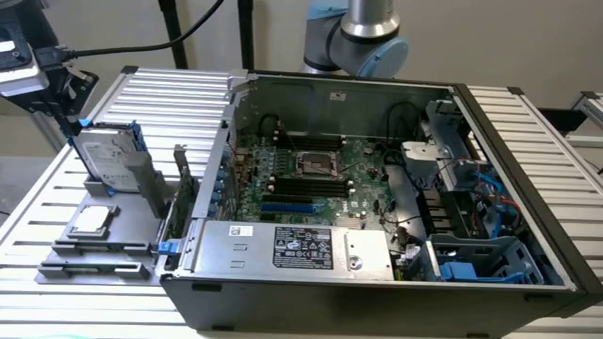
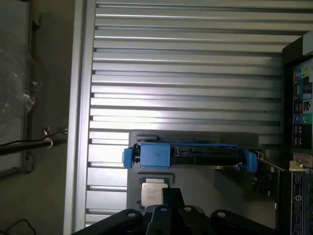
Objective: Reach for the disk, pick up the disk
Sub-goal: 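Reach for the disk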
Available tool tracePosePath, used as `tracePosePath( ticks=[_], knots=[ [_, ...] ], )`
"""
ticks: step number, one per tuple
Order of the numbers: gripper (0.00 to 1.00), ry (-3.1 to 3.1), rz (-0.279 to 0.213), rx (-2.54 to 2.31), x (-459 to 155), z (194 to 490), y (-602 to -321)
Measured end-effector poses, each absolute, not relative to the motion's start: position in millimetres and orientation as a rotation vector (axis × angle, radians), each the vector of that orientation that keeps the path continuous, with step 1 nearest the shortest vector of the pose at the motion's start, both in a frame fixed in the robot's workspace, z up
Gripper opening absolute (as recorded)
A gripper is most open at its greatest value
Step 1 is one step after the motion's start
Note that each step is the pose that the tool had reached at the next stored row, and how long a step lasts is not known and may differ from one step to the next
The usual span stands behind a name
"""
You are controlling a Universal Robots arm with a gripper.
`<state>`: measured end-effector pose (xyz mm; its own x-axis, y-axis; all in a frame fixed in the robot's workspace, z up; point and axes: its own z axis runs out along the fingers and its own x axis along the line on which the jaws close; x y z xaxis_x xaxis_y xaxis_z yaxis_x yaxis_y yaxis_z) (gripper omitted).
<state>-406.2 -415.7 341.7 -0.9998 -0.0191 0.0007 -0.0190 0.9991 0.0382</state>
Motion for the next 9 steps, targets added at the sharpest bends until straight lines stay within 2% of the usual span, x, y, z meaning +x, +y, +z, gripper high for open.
tracePosePath(
  ticks=[9],
  knots=[
    [0.11,-3.140,-0.051,0.028,-407.4,345.4,-407.3]
  ],
)
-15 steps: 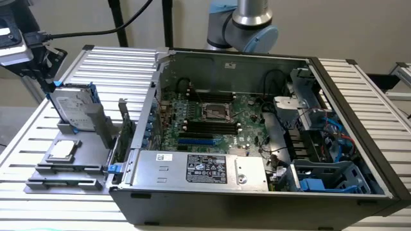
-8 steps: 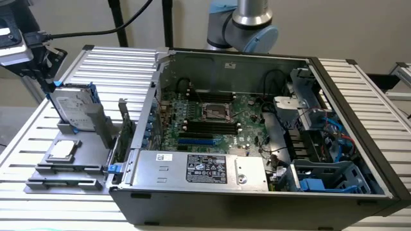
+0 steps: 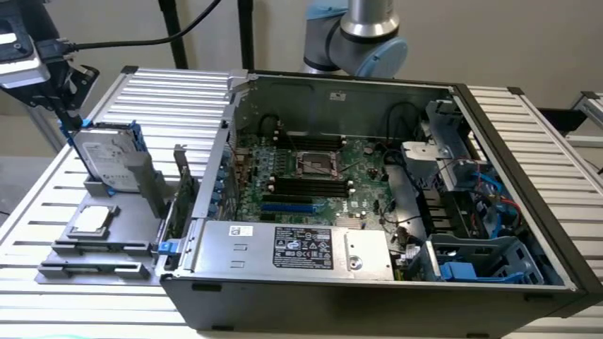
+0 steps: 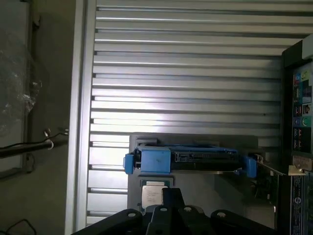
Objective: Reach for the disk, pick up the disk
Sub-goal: 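Reach for the disk, then pick up the disk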
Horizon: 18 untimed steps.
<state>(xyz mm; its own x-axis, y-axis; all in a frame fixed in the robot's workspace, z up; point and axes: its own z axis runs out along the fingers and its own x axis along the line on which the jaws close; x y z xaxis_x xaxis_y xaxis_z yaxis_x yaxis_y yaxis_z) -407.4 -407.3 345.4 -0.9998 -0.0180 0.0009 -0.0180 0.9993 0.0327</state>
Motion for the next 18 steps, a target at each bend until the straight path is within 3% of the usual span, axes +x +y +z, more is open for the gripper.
tracePosePath(
  ticks=[18],
  knots=[
    [0.11,-3.141,-0.020,0.028,-414,353,-383]
  ],
)
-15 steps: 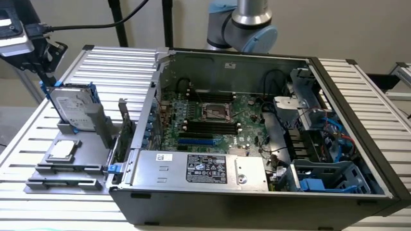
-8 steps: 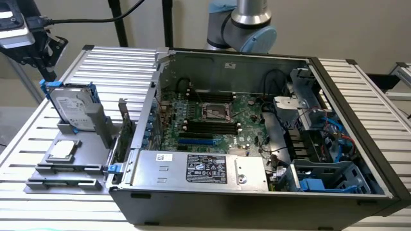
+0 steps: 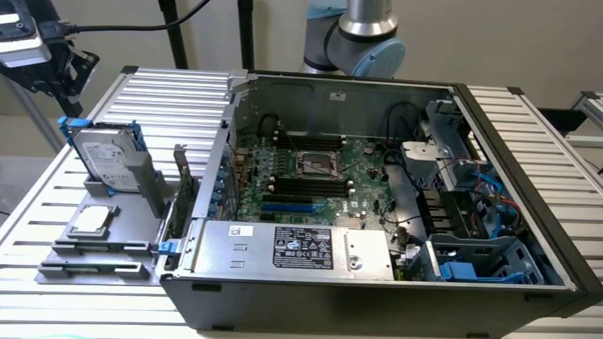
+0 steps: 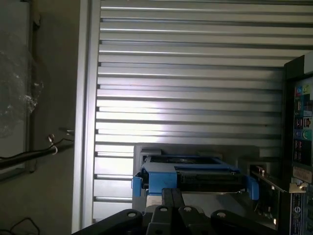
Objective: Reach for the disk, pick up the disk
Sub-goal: 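Pick up the disk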
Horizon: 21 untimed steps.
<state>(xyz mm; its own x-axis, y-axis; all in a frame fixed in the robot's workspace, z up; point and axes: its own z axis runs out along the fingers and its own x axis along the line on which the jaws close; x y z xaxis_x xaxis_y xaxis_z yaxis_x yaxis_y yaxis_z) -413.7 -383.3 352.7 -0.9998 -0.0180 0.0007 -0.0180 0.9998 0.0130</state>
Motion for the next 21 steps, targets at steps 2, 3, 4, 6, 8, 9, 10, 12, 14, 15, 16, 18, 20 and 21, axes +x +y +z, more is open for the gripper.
tracePosePath(
  ticks=[2,3,4,6,8,9,10,12,14,15,16,18,20,21],
  knots=[
    [0.11,-3.141,-0.020,0.028,-413.7,352.7,-383.3],
    [0.11,-3.141,-0.020,0.028,-413.7,352.7,-383.3],
    [0.11,-3.141,-0.020,0.028,-413.7,352.7,-383.3],
    [0.11,-3.141,-0.021,0.028,-413.7,352.7,-383.3],
    [0.11,-3.141,-0.020,0.028,-413.7,352.7,-383.3],
    [0.11,-3.141,-0.020,0.028,-413.7,352.7,-383.3],
    [0.11,-3.141,-0.020,0.028,-413.7,352.7,-383.2],
    [0.11,-3.140,-0.020,0.041,-413.8,352.7,-381.5],
    [0.11,-3.140,-0.021,0.082,-413.8,352.6,-380.7],
    [0.11,-3.139,-0.020,0.107,-413.8,352.6,-380.5],
    [0.11,-3.138,-0.020,0.133,-413.8,352.6,-380.4],
    [0.11,-3.135,-0.020,0.187,-413.8,352.6,-380.1],
    [0.11,-3.130,-0.020,0.242,-413.8,352.6,-380.0],
    [0.11,-3.128,-0.020,0.270,-413.8,352.7,-380.0]
  ],
)
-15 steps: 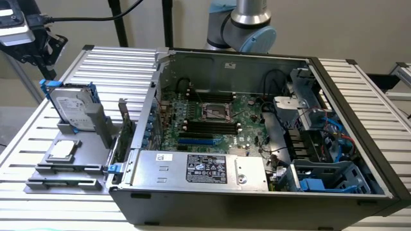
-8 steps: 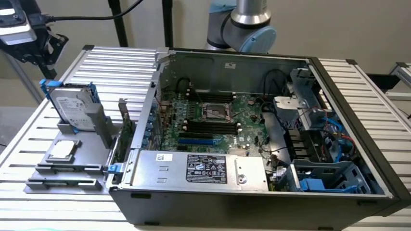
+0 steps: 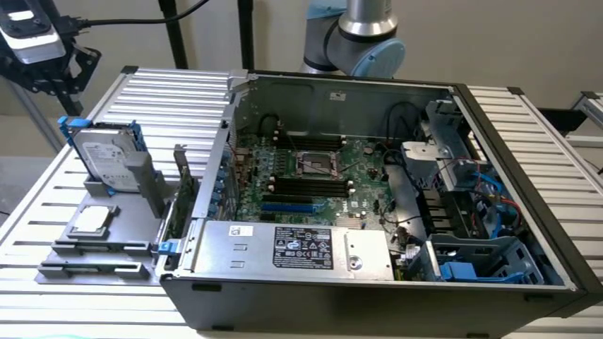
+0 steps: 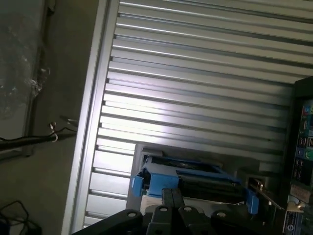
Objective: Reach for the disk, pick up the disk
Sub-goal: 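Pick up the disk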
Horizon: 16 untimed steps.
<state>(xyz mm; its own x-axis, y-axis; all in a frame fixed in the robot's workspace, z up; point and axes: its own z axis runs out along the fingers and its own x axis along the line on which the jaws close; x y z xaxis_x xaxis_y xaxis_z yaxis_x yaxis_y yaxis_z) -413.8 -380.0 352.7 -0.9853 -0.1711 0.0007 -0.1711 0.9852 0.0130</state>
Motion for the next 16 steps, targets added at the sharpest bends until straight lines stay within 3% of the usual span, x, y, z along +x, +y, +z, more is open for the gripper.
tracePosePath(
  ticks=[16],
  knots=[
    [0.11,-3.055,-0.021,0.719,-413.8,352.7,-380.0]
  ],
)
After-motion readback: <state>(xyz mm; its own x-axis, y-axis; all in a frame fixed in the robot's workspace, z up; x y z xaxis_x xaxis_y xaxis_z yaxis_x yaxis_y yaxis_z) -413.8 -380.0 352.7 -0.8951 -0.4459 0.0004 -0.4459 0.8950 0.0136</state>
